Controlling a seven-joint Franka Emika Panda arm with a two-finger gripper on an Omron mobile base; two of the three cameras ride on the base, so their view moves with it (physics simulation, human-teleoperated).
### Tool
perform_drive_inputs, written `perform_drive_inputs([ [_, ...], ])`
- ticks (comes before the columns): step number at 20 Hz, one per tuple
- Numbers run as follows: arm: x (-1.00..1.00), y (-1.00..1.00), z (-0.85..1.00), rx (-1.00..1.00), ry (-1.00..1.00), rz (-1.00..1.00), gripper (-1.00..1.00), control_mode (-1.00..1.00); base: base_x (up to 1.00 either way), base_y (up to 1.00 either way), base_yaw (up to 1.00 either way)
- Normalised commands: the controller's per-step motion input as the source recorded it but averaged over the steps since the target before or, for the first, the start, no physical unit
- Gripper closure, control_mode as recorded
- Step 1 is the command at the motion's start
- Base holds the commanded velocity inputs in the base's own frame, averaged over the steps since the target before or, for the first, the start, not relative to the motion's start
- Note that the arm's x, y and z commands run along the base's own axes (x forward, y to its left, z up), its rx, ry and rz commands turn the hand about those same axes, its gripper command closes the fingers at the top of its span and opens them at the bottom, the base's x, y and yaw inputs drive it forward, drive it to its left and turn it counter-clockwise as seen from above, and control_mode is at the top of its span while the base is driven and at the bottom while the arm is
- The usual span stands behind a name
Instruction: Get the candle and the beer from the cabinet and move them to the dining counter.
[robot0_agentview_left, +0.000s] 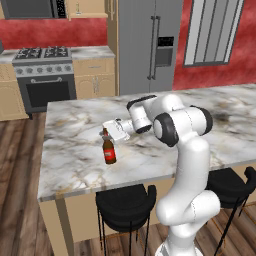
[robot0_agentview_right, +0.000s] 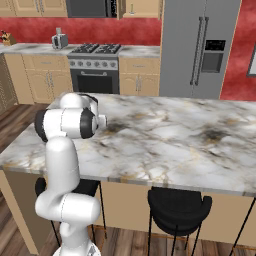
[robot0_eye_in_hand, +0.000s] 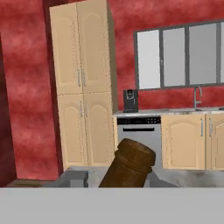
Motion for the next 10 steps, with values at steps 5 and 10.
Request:
perform_drive_inputs([
  [5, 0.00, 0.00, 0.00, 0.01, -0.12, 0.00, 1.00, -1.00, 0.00, 0.00, 0.00],
  [10, 0.00, -0.03, -0.03, 0.04, -0.11, 0.00, 1.00, -1.00, 0.00, 0.00, 0.00],
])
